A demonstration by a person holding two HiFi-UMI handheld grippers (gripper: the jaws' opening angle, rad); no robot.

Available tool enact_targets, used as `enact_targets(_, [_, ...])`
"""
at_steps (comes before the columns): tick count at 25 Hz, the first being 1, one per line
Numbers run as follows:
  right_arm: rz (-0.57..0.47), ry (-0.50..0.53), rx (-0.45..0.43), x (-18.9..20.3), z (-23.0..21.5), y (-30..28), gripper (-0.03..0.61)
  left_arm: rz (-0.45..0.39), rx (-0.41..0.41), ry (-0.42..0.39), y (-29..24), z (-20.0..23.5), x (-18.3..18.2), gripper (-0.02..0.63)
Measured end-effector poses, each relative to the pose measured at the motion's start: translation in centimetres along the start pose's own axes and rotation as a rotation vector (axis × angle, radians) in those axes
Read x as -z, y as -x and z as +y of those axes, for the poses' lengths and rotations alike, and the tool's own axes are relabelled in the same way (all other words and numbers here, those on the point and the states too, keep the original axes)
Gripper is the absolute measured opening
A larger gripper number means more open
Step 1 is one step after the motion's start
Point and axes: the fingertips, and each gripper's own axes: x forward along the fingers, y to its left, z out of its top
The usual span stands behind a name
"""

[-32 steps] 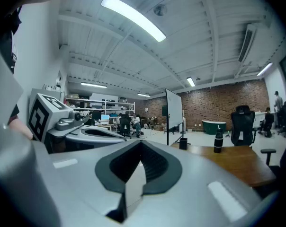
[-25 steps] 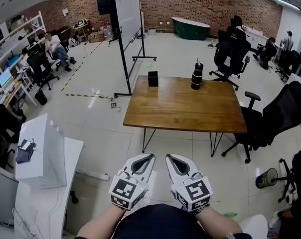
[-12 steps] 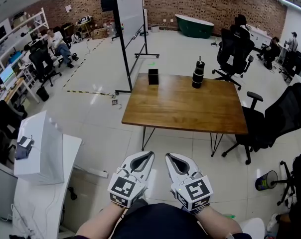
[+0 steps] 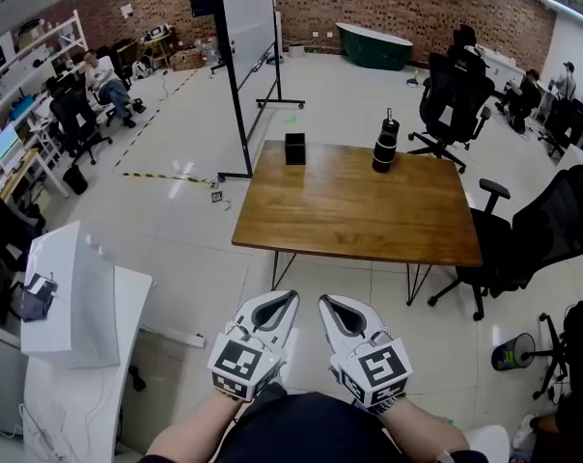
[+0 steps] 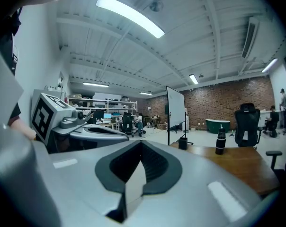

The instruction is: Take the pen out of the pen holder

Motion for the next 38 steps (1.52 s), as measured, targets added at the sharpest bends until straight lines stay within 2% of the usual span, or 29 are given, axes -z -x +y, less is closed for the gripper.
enact_targets(24, [0.031,0.017,0.093,-3.3,-2.2,-18.6,0.002,-0.028,0.088,0.025,-5.2,18.2,-0.4,0.005])
enact_targets(31, [0.027,0.026,0.122,-4.2,-2.1,-22.6,0.002,-0.033,0.107,0.020,-5.3,22.2,-0.4,0.005])
enact_targets(38, [0.030,0.028,0.141,-4.6,-3.1,-24.6,0.002,-0.030,0.113,0.030,-6.0,24.3,0.0,0.005])
